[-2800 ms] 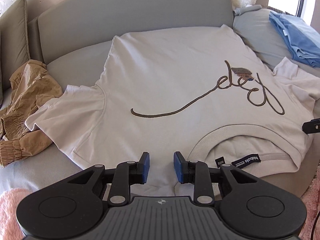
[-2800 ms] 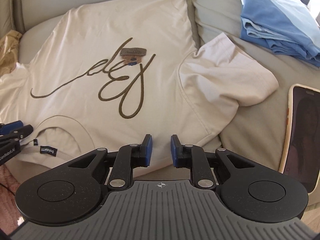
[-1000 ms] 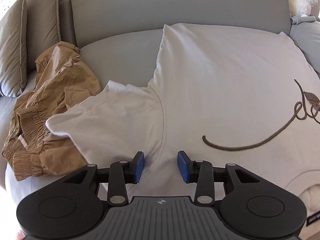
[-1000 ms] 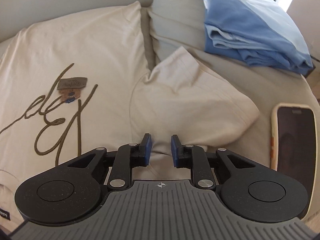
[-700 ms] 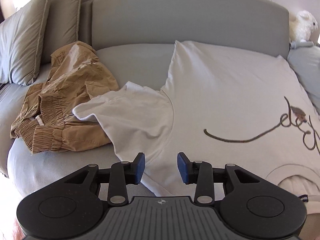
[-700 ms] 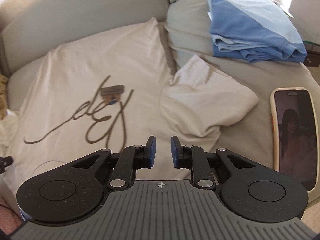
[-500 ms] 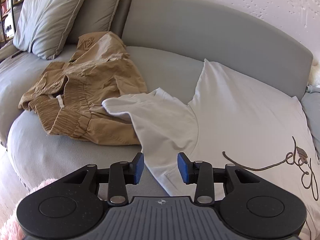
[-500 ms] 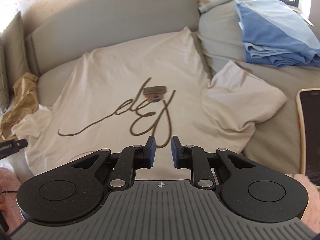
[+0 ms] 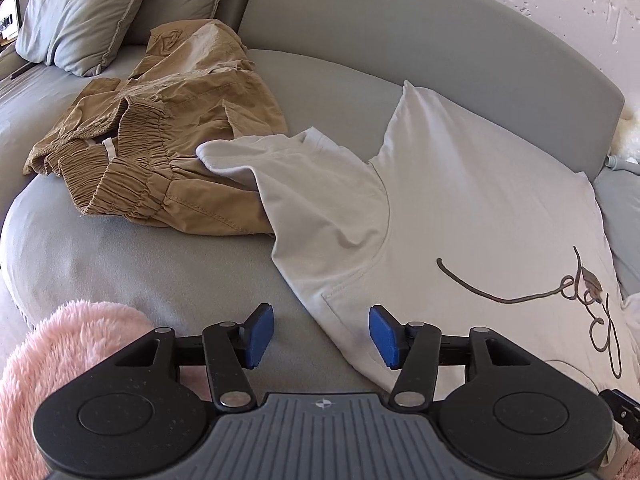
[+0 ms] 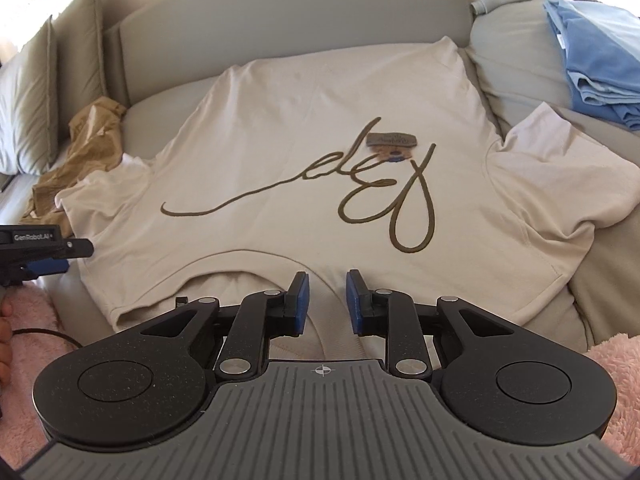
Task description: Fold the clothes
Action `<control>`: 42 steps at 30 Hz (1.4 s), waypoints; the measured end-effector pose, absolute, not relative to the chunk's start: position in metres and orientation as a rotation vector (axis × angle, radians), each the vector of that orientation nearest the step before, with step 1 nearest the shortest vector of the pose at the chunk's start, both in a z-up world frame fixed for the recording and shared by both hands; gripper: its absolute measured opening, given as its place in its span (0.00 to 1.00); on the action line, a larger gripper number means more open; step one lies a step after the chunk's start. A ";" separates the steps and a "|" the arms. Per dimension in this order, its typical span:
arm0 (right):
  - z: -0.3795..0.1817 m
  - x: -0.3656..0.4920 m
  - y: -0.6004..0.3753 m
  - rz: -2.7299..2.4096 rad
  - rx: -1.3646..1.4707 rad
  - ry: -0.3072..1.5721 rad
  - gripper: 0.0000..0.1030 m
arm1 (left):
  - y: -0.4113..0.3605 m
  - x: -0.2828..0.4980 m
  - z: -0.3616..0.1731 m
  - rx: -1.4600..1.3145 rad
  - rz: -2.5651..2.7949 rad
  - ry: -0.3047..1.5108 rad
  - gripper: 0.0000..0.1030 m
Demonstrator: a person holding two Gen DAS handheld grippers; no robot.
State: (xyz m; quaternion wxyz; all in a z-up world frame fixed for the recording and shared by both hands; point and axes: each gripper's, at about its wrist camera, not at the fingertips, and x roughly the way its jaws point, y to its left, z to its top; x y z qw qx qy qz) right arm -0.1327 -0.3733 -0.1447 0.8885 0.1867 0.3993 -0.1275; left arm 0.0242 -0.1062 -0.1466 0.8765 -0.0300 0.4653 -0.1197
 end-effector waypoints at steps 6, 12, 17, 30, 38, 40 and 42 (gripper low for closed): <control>-0.141 -0.136 -0.377 -0.282 0.402 0.797 0.27 | -0.104 0.028 -0.151 -0.126 -0.275 1.003 0.50; -0.134 -0.138 -0.383 -0.302 0.394 0.756 0.27 | -0.102 0.050 -0.160 -0.211 -0.255 1.014 0.49; -0.134 -0.138 -0.391 -0.338 0.403 0.750 0.27 | -0.105 0.047 -0.159 -0.160 -0.222 0.971 0.31; -0.143 -0.138 -0.391 -0.362 0.382 0.802 0.27 | -0.111 0.030 -0.145 0.013 -0.150 0.920 0.04; -0.149 -0.137 -0.394 -0.341 0.406 0.833 0.27 | -0.109 0.032 -0.148 0.020 -0.165 0.952 0.17; -0.146 -0.139 -0.396 -0.344 0.421 0.820 0.27 | -0.109 0.028 -0.141 0.022 -0.153 0.950 0.37; -0.142 -0.141 -0.398 -0.347 0.435 0.807 0.29 | -0.116 0.018 -0.132 0.080 -0.153 0.926 0.42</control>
